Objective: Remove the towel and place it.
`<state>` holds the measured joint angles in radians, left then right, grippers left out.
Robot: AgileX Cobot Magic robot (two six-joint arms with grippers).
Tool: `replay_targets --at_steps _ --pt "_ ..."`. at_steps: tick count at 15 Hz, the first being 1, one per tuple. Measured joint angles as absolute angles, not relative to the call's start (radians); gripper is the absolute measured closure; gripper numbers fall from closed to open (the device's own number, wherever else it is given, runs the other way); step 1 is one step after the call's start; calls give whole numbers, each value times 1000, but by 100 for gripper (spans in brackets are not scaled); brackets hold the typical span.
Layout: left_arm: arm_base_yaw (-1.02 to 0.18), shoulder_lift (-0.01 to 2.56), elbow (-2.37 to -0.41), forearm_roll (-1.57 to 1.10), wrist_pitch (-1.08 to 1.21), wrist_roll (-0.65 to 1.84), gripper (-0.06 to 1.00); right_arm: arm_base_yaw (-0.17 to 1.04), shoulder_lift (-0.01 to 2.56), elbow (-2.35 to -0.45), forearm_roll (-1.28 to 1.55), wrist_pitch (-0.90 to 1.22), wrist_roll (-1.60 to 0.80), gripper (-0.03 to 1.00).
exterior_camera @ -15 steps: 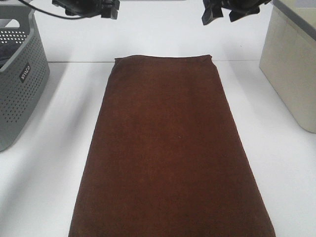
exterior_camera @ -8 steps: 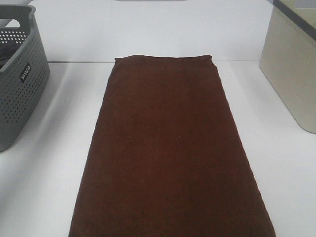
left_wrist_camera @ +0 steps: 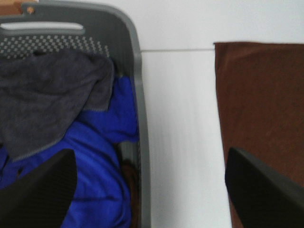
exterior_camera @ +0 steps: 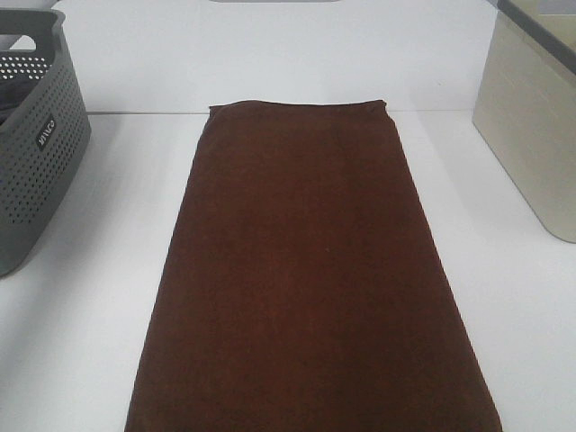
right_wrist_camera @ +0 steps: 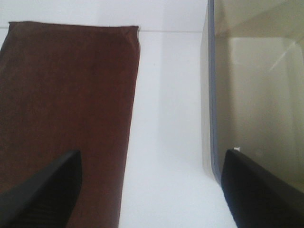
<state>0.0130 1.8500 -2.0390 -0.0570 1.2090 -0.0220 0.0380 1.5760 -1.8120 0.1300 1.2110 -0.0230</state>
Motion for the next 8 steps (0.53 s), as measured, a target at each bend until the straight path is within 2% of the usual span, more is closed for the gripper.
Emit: replay_targets --at_steps 3,8 --pt "14 1557 -1657 -14 1204 -23 16 38 1238 -1493 130 1218 -23 19" --pt "14 1076 -1237 34 1104 -44 16 38 755 -1141 137 1219 -23 19"
